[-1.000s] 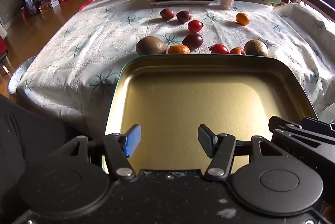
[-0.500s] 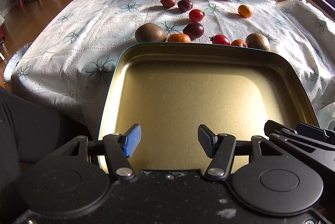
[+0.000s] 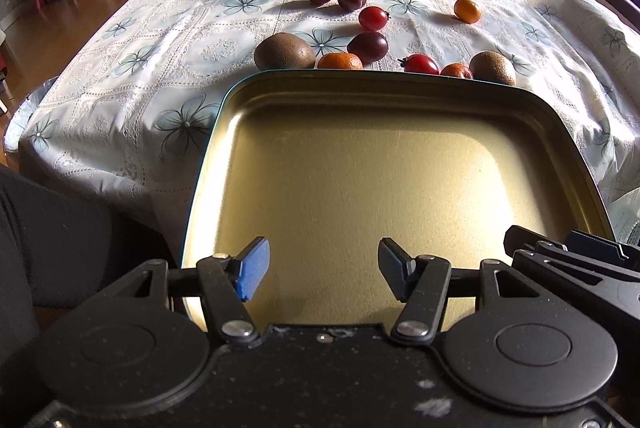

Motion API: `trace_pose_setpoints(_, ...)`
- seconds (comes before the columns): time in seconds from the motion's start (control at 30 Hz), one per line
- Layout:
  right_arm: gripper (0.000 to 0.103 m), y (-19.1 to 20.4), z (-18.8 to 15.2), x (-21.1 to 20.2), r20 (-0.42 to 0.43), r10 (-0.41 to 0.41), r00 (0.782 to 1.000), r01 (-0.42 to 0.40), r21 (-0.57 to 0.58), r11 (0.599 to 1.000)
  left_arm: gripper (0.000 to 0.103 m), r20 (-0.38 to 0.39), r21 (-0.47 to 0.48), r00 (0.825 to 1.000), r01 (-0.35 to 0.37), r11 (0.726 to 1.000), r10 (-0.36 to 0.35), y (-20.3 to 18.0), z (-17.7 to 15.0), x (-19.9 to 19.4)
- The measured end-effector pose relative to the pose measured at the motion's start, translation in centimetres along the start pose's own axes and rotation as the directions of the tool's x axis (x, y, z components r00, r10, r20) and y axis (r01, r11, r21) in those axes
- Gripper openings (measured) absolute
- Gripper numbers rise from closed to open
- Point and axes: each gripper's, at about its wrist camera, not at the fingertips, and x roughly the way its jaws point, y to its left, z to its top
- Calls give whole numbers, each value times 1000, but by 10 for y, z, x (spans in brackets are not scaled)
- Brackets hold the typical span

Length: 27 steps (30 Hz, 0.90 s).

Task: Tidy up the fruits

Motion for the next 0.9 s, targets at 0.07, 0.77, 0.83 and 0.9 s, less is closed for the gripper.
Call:
trace_pose_setpoints(0.07, 55, 0, 0, 0, 3, 0, 1000, 0, 0, 1000, 62, -2, 0, 1000, 0, 1000, 0, 0, 1, 0)
trace_pose_setpoints(0.77, 55, 1, 0, -1, 3, 1, 1000, -1, -5, 1000, 62, -9, 5, 1000, -1, 1000, 1, -2, 0, 3)
trace_pose_setpoints(0.83, 55, 1, 0, -1, 4, -1, 1000, 1, -5, 1000, 62, -9, 3, 1000, 1, 1000, -1, -1, 0, 3)
trace_pose_setpoints(0.9, 55, 1, 0, -1, 3, 1, 1000, -1, -5, 1000, 62, -9, 2, 1000, 1, 1000, -1, -1, 0, 3)
